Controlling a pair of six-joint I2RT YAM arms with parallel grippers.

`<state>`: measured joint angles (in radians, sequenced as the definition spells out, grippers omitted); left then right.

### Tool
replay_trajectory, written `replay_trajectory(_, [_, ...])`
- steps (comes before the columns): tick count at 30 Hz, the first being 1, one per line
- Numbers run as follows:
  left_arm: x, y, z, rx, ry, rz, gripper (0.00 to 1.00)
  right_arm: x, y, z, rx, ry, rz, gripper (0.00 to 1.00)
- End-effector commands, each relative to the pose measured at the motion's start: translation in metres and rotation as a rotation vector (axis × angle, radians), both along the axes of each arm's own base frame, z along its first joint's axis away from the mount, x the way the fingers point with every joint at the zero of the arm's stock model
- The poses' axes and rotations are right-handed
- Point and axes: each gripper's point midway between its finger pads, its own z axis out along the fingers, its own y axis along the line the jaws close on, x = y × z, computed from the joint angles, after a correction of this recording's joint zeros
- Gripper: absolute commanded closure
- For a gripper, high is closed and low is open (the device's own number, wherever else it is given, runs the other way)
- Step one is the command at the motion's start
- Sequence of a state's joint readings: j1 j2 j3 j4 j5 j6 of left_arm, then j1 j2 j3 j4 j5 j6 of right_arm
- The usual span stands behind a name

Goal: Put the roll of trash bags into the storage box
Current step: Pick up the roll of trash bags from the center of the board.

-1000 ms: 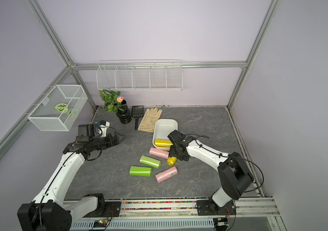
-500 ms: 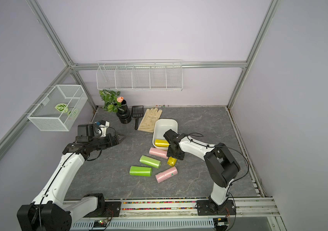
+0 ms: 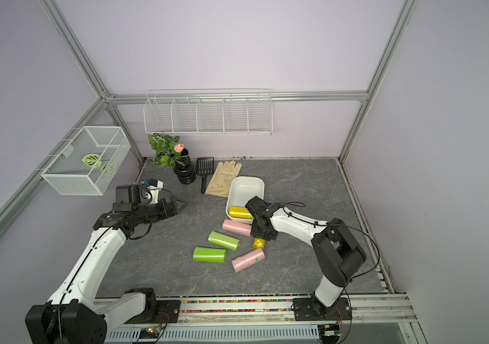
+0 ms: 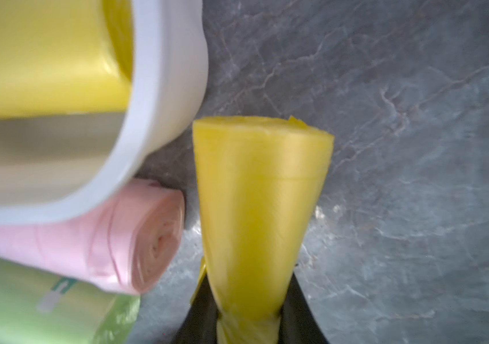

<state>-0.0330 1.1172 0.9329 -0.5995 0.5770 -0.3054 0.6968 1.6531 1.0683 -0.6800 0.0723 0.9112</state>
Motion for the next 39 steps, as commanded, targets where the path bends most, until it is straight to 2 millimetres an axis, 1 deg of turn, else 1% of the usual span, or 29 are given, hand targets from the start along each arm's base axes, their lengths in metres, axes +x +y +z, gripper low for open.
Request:
replay_trajectory(1, [0.007, 0.0, 0.01, -0.001, -0.032, -0.007, 0.0, -0.007, -0.016, 0.024, -0.042, -0.065, 0.057, 0.88])
replay_trajectory(2, [0.007, -0.001, 0.009, -0.001, -0.029, -0.007, 0.0, -0.008, -0.018, 0.03, -0.046, -0.079, 0.069, 0.9])
replay_trajectory(4, [0.008, -0.001, 0.009, -0.002, -0.026, -0.011, 0.0, -0.01, -0.025, 0.041, -0.061, -0.11, 0.101, 1.0])
replay_trajectory(8, [0.008, -0.002, 0.007, -0.005, -0.019, -0.015, 0.0, -0.015, -0.036, 0.06, -0.079, -0.168, 0.16, 1.0])
replay_trajectory(11, [0.008, -0.002, 0.007, -0.006, -0.019, -0.018, 0.0, -0.015, -0.044, 0.076, -0.092, -0.228, 0.188, 1.0])
replay_trajectory(14, [0.008, -0.003, 0.009, -0.002, -0.02, -0.027, 0.0, -0.007, -0.05, 0.102, -0.122, -0.33, 0.248, 1.0])
replay_trajectory(16, [0.009, -0.003, 0.01, 0.002, -0.02, -0.033, 0.0, 0.001, -0.052, 0.123, -0.158, -0.415, 0.308, 1.0])
replay_trajectory(18, [0.01, -0.002, 0.009, 0.008, -0.019, -0.029, 0.0, 0.011, -0.047, 0.141, -0.181, -0.499, 0.398, 1.0])
replay_trajectory(21, [0.011, -0.001, 0.008, 0.014, -0.016, -0.027, 0.0, 0.024, -0.031, 0.156, -0.205, -0.591, 0.571, 1.0])
replay_trajectory(24, [0.01, -0.003, 0.01, 0.008, -0.025, -0.036, 0.0, 0.031, -0.013, 0.175, -0.202, -0.681, 0.722, 1.0])
replay_trajectory(26, [0.009, -0.003, 0.011, 0.004, -0.027, -0.039, 0.0, 0.036, -0.004, 0.187, -0.224, -0.751, 0.812, 1.0])
replay_trajectory(28, [0.009, -0.003, 0.011, 0.003, -0.028, -0.039, 0.0, 0.038, 0.003, 0.193, -0.259, -0.785, 0.919, 1.0])
replay_trajectory(29, [0.01, -0.003, 0.011, 0.003, -0.027, -0.039, 0.0, 0.035, 0.006, 0.192, -0.258, -0.772, 0.973, 1.0])
replay_trajectory(30, [0.009, -0.004, 0.011, 0.002, -0.028, -0.039, 0.0, 0.03, 0.013, 0.189, -0.229, -0.754, 1.073, 1.0])
replay_trajectory(31, [0.009, -0.004, 0.011, 0.002, -0.029, -0.041, 0.0, 0.03, 0.017, 0.19, -0.22, -0.744, 1.117, 1.0])
replay_trajectory(35, [0.009, -0.004, 0.012, 0.001, -0.032, -0.04, 0.0, 0.043, 0.023, 0.19, -0.19, -0.656, 1.183, 1.0])
replay_trajectory(39, [0.009, -0.004, 0.014, -0.004, -0.038, -0.042, 0.0, 0.061, 0.029, 0.186, -0.246, -0.646, 1.285, 1.0])
